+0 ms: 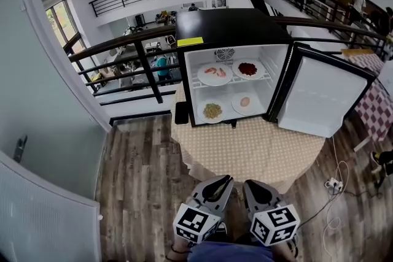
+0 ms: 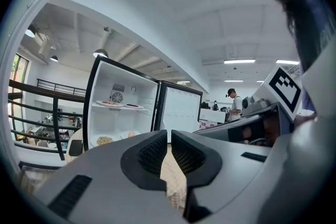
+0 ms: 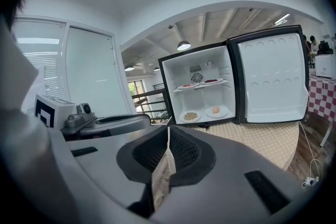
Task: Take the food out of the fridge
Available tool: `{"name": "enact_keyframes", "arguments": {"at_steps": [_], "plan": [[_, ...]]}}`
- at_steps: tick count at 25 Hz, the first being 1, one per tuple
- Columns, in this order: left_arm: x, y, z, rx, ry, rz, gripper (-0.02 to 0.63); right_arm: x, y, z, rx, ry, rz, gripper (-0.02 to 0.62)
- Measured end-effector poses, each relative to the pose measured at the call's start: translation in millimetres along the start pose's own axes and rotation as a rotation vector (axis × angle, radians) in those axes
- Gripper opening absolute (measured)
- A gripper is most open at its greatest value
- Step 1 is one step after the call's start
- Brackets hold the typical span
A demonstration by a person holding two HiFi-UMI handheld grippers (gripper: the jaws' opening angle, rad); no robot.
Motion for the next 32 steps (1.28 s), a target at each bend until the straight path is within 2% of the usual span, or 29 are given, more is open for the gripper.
{"name": "enact_keyframes", "arguments": {"at_steps": [13, 19, 23, 32], "plan": [[29.6, -12.6, -12.4, -0.037, -0.048, -0.035, 0.020, 25.9, -2.0, 24.2, 0.034, -0.041, -0.035, 0.023], [53.4, 3.3, -33.3, -0.045, -0.059, -0.013, 0.020, 59.7, 17.6, 42.5, 0.052, -0.036, -0.019, 0.023], [72.1, 3.2, -56.1, -0.047, -0.038, -0.021, 0.020, 84.4, 29.7, 55.9, 0.060, -0.029, -0.018, 0.023], [128.0, 2.2, -87.1, -0.070, -0.056, -0.029, 0.020, 132.5, 49.7, 100.3, 0.091, -0.054, -0.031, 0.023]]}}
Point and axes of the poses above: the fingertips, and each gripper's own axes: x forward along the fingers, z to its right, y out of its top, the point moved 1 cm from there along -x, backward along the fingers, and after that the axes turned 9 degrees about -y, right-handed, at the moved point
